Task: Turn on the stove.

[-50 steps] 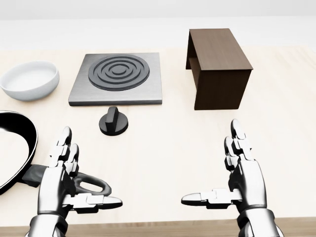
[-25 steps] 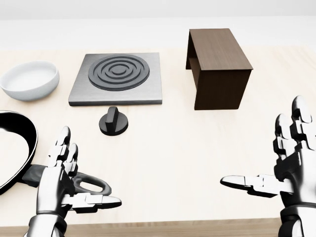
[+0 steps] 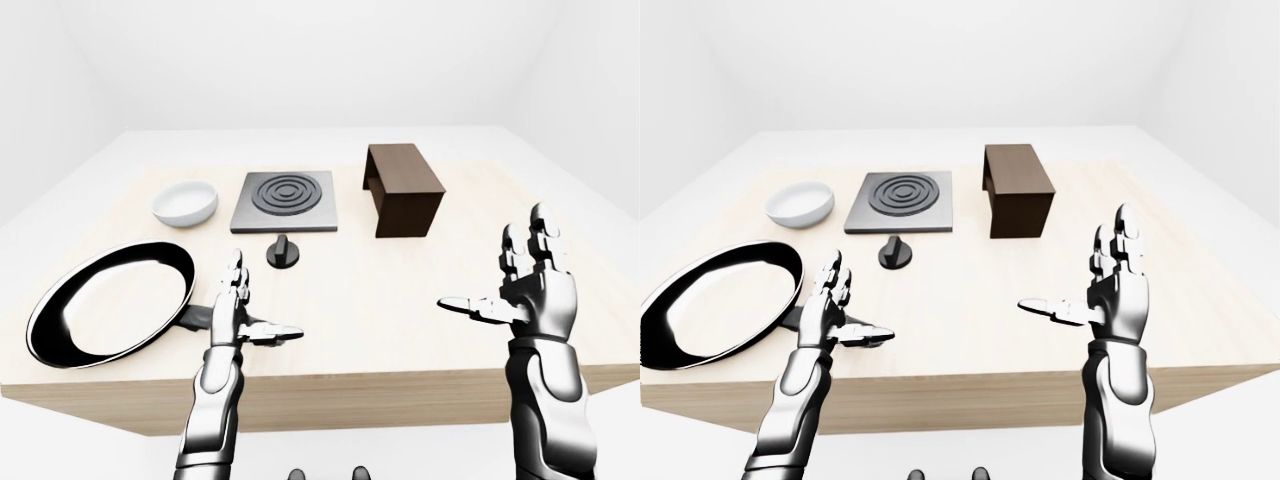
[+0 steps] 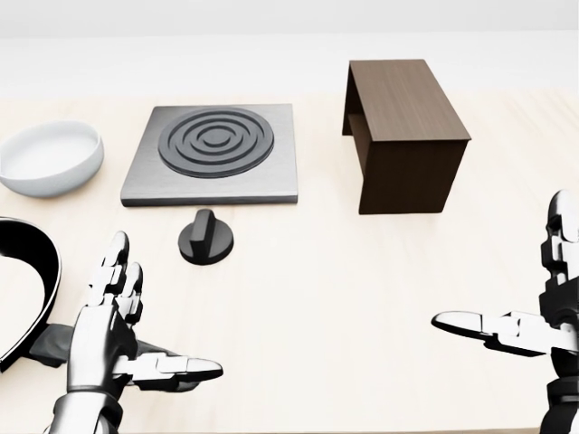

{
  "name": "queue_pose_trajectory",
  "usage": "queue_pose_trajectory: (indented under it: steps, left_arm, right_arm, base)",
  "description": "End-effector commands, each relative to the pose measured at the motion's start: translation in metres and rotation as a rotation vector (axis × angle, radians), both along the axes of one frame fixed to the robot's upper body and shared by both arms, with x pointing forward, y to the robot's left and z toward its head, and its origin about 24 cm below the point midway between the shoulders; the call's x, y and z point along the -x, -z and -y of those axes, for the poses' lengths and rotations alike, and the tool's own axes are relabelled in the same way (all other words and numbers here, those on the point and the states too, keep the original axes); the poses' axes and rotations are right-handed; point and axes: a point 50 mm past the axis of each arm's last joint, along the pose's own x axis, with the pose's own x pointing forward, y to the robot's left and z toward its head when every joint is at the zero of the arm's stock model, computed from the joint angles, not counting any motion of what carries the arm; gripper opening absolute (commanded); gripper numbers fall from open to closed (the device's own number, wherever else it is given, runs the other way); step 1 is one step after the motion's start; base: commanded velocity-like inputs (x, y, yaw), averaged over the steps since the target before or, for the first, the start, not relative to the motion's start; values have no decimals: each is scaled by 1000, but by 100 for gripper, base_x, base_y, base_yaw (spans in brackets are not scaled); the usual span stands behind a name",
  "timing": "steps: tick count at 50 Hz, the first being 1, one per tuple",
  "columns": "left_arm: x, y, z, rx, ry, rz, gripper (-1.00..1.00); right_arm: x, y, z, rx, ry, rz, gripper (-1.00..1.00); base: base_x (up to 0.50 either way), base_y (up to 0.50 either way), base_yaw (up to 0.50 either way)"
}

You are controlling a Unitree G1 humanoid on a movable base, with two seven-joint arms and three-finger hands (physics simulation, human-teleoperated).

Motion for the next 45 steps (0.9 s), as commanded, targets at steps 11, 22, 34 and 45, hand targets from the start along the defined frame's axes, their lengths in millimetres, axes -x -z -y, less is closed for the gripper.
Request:
queue_pose_trajectory:
  steps: [11, 22, 34, 45]
  left_arm:
    - [0, 0, 0, 1, 0, -2, 100]
    - [0, 2, 0, 0, -1, -4, 100]
    - [1, 2, 0, -1, -1, -3, 100]
    - [-4, 0, 4, -16, 10, -2, 100]
  right_arm:
    - [2, -3, 2, 9, 7, 13, 100]
    - [2, -2, 1, 8, 5, 10, 100]
    - [3, -2, 1, 8, 3, 8, 100]
    - [4, 0, 1, -10, -2, 4, 100]
  base:
    - [34, 0, 0]
    - [35, 0, 0]
    - [36, 0, 0]
    - [17, 0, 0]
